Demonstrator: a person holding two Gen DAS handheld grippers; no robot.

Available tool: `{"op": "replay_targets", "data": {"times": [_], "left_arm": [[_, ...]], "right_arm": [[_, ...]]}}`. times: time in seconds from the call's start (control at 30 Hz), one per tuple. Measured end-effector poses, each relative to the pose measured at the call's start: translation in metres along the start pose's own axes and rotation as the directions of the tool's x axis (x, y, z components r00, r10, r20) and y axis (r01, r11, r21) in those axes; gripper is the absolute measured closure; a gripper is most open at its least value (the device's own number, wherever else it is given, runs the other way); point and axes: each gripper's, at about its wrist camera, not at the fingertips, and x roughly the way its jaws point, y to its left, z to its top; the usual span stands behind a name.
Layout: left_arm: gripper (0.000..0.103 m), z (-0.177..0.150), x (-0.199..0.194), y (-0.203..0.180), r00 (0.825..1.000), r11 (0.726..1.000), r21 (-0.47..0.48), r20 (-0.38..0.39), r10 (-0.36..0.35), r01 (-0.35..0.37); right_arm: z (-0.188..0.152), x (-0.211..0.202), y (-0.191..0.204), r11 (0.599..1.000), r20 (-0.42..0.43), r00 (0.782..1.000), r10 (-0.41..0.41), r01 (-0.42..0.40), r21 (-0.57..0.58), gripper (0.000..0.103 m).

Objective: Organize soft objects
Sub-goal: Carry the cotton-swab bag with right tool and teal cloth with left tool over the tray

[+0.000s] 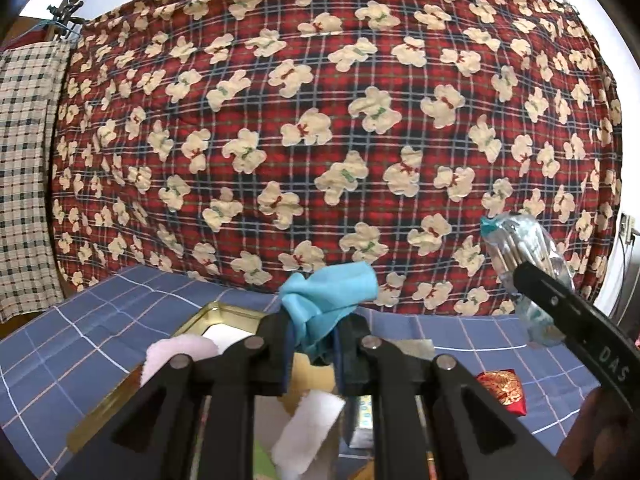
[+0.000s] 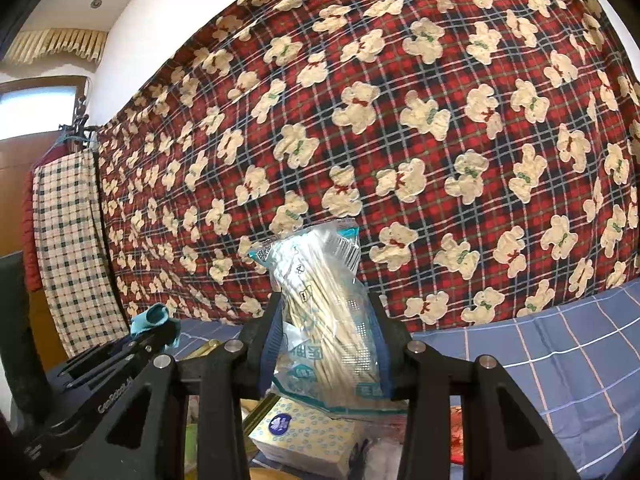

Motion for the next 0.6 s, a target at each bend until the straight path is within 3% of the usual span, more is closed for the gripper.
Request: {"op": "replay_targets", "data": {"times": [0.6], "left_arm": [[0.090,0.000,-0.004,0.024,0.997,0.997,-0.021,0.013,0.081,-0.081]], "right_arm": [[-0.012,0.011,0.044,0.996,-0.039,0.997,0.069,-0.071,-0.061,0.061]]}}
